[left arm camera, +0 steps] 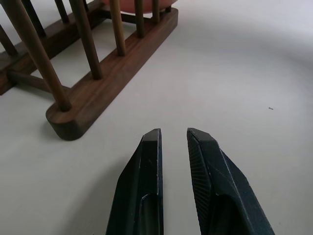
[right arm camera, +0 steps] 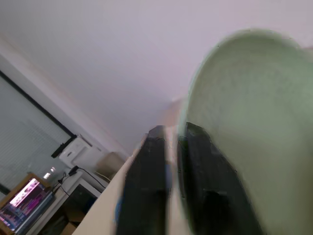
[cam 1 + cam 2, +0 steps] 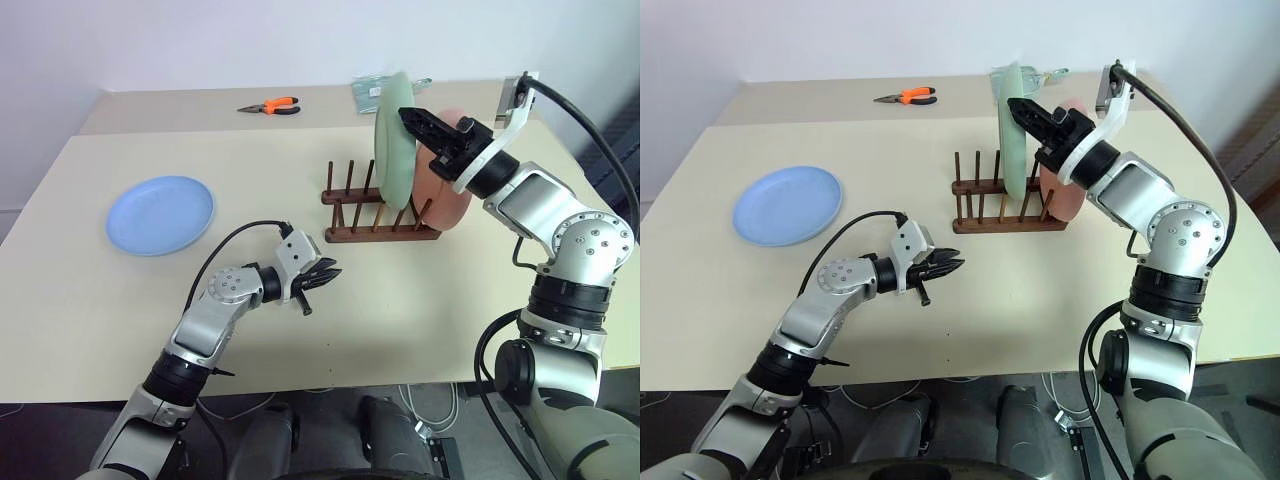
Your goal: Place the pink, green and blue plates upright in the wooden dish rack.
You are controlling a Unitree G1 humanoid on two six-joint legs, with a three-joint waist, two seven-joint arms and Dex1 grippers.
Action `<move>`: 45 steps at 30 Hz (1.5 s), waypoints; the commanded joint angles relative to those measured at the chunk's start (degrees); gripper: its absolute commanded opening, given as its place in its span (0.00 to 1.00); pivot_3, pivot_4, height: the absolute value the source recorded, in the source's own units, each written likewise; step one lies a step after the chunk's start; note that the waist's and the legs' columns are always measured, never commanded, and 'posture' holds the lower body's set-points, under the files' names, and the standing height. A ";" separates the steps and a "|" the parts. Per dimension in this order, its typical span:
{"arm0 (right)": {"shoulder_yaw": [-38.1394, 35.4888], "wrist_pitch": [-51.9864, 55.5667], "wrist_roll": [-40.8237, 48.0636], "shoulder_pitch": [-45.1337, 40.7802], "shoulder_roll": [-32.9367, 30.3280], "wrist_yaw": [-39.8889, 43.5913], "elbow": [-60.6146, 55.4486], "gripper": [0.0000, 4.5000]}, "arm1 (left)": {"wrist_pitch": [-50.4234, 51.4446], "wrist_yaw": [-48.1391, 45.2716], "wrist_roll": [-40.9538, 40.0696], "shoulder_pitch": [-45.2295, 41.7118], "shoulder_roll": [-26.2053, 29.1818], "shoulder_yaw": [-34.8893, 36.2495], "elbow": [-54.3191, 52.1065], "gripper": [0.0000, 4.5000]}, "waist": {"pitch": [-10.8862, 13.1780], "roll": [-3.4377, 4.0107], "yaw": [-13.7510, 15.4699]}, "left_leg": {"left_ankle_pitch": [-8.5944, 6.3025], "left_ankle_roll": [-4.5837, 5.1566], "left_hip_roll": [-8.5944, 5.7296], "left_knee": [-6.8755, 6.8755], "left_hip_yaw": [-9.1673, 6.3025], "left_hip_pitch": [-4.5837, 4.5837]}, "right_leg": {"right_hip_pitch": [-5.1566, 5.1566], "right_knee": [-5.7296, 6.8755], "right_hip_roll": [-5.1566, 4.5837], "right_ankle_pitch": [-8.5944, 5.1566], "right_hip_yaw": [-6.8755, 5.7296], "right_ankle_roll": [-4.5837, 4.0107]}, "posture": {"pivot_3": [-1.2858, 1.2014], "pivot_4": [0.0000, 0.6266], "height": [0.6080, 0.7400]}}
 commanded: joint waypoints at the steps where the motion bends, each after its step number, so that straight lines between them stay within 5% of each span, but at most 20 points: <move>1: 3.19 -4.32 -7.56 -2.33 -3.81 4.70 -4.18 0.55 | 1.07 -1.00 -2.25 0.10 0.22 1.81 -2.33 0.23 | 0.01 0.01 -0.03 | 0.00 0.00 0.00 0.00 0.01 -0.01 | -0.01 0.00 0.00 0.00 0.01 0.00 | 0.52 0.24 1.00; 2: 5.60 -6.11 -11.77 -1.98 -6.18 7.03 -6.18 0.66 | 1.97 -1.53 -3.49 0.24 0.26 2.42 -2.88 0.30 | 0.02 0.03 -0.01 | 0.00 0.00 0.00 0.00 0.01 -0.01 | -0.01 0.00 0.00 0.00 0.00 0.01 | 0.52 0.24 1.00; 9: 14.22 -23.79 -36.15 0.33 -20.73 20.89 -12.42 0.66 | 3.70 0.75 -6.25 1.05 1.20 8.05 -4.91 0.98 | 0.03 0.00 -0.51 | -0.01 -0.01 0.00 -0.02 0.04 -0.04 | 0.01 -0.08 -0.01 -0.17 -0.02 0.30 | 0.52 0.24 1.00; 11: 13.30 -25.98 -37.95 -0.19 -22.76 23.64 -12.62 0.66 | 4.22 4.50 -7.58 0.62 0.40 12.81 -4.32 0.98 | 0.03 0.00 -0.74 | 0.00 -0.01 0.00 0.01 0.04 -0.03 | 0.02 -0.07 -0.02 -0.17 -0.01 0.30 | 0.52 0.24 1.00; 16: 18.61 -26.28 -38.44 0.21 -23.89 32.02 -21.53 0.99 | 4.75 27.76 -4.07 -4.99 -1.77 28.72 4.16 1.00 | 0.04 0.00 -1.05 | -0.01 -0.01 0.08 -0.03 -0.04 0.04 | -0.01 0.00 0.03 -0.16 -0.02 0.30 | 0.52 0.24 1.00; 24: 29.74 -28.21 -44.95 6.80 -16.45 34.87 -25.43 0.99 | 13.63 58.91 1.67 -12.53 -1.89 45.19 9.38 1.00 | 0.06 -0.52 -0.31 | 0.03 -0.09 -0.10 0.04 -0.22 -0.04 | -0.01 -0.06 -0.10 -0.06 0.04 0.35 | 0.52 0.24 1.00; 32: 31.05 -31.15 -49.99 9.92 -13.44 36.78 -21.96 0.99 | 30.09 62.86 -8.44 -14.20 -5.43 57.28 9.25 1.00 | 0.02 -0.68 0.58 | 0.14 -0.31 -0.10 0.00 -0.26 -0.02 | 0.03 0.02 -0.05 0.05 -0.15 0.19 | 0.52 0.24 1.00; 36: 30.60 -31.96 -51.96 10.99 -12.95 36.53 -21.99 1.00 | 31.66 60.99 -12.12 -15.18 -5.55 59.24 11.27 0.71 | 0.04 -0.71 0.45 | 0.17 -0.37 -0.06 -0.03 -0.25 0.00 | -0.01 0.06 0.00 0.04 -0.15 0.20 | 0.52 0.24 1.00; 42: 28.84 -30.07 -51.32 11.37 -12.87 37.21 -22.37 1.00 | 28.82 58.47 -14.23 -16.81 -5.31 56.84 11.95 0.02 | 0.05 -0.74 0.52 | 0.19 -0.40 -0.05 -0.05 -0.25 -0.01 | -0.01 0.04 0.01 0.06 -0.15 0.17 | 0.52 0.24 1.00; 45: 28.98 -30.71 -52.84 10.10 -12.61 37.12 -21.96 1.00 | 23.95 50.92 -15.08 -17.98 -5.70 49.70 7.53 0.01 | 0.06 -0.77 0.70 | 0.20 -0.42 -0.05 -0.03 -0.26 -0.03 | 0.01 0.04 0.00 0.06 -0.17 0.16 | 0.52 0.24 1.00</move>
